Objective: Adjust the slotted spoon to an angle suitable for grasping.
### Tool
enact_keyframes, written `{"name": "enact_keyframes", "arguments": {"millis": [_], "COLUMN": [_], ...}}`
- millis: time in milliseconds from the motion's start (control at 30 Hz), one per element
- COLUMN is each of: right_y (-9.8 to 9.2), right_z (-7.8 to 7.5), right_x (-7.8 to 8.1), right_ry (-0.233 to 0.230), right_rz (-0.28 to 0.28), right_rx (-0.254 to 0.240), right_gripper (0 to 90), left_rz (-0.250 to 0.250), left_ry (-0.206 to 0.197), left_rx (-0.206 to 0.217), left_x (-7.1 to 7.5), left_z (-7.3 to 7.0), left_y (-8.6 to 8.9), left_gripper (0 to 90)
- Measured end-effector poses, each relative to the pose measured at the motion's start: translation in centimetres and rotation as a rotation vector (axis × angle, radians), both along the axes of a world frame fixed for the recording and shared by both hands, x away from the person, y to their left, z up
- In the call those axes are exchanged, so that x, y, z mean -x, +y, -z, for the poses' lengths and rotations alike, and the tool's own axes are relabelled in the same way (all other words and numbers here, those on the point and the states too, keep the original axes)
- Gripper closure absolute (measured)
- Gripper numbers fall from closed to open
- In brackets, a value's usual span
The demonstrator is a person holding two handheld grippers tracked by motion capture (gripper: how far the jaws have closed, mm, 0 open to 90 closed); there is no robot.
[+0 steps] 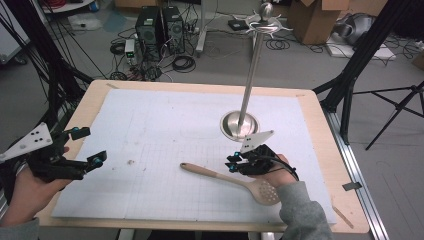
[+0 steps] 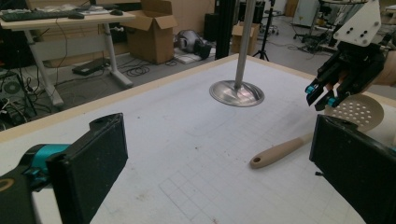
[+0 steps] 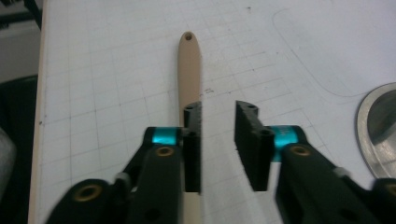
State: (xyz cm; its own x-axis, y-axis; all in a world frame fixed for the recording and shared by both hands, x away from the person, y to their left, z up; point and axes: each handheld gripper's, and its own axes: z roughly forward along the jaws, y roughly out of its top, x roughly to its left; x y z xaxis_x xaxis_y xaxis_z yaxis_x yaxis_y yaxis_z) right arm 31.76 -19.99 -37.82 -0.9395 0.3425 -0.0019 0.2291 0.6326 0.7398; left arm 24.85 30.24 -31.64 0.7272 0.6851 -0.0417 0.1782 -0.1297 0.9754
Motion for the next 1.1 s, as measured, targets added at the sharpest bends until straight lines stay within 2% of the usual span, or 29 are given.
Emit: {"name": "enact_keyframes", "arguments": {"millis": [67, 133, 167, 233, 300, 333, 400, 467, 500, 567, 733, 833, 1100], "right_y": [-0.5, -1.0, -1.4, -2.0, -2.6, -2.9, -3.4, -3.7, -3.7, -3.7, -3.4, -3.3, -2.9], "right_z": [0.1, -0.1, -0.2, -0.3, -0.3, -0.3, -0.3, -0.3, -0.3, -0.4, -0.7, -0.6, -0.4], "right_x": [0.1, 0.2, 0.2, 0.3, 0.2, 0.1, -0.1, -0.1, -0.1, 0.0, 0.3, 0.4, 0.5], "right_ry": [0.003, 0.025, 0.019, 0.027, 0.062, 0.101, 0.139, 0.143, 0.132, 0.097, 0.044, 0.039, 0.033], "right_rz": [0.002, 0.009, 0.019, 0.001, 0.004, 0.012, 0.025, 0.035, 0.030, 0.030, 0.000, -0.003, -0.033], "right_rx": [-0.036, -0.076, -0.095, -0.148, -0.203, -0.236, -0.273, -0.278, -0.276, -0.267, -0.252, -0.223, -0.182], "right_gripper": [61.9, 51.8, 50.5, 44.9, 37.3, 33.0, 23.9, 12.4, 11.8, 11.8, 12.0, 13.1, 14.0], "left_rz": [0.003, -0.002, -0.002, -0.004, -0.003, 0.001, 0.004, 0.006, 0.005, 0.006, 0.005, 0.004, 0.013], "left_ry": [0.001, 0.004, 0.005, 0.008, 0.007, 0.006, 0.008, 0.009, 0.011, 0.013, 0.012, 0.014, 0.017], "left_rx": [-0.004, -0.005, -0.007, -0.013, -0.013, -0.017, -0.018, -0.017, -0.018, -0.018, -0.016, -0.014, -0.023], "left_x": [0.0, -0.1, -0.1, -0.2, -0.2, -0.2, -0.2, -0.3, -0.3, -0.3, -0.2, -0.3, 0.0], "left_z": [0.0, 0.1, 0.1, 0.2, 0.2, 0.2, 0.2, 0.3, 0.3, 0.4, 0.4, 0.4, 0.5], "left_y": [-0.1, -0.2, -0.3, -0.4, -0.6, -0.6, -0.7, -0.7, -0.6, -0.5, -0.4, -0.5, -0.8], "left_gripper": [4.7, 4.7, 4.7, 4.7, 4.7, 4.7, 4.7, 4.7, 4.7, 4.7, 4.7, 4.7, 4.7]}}
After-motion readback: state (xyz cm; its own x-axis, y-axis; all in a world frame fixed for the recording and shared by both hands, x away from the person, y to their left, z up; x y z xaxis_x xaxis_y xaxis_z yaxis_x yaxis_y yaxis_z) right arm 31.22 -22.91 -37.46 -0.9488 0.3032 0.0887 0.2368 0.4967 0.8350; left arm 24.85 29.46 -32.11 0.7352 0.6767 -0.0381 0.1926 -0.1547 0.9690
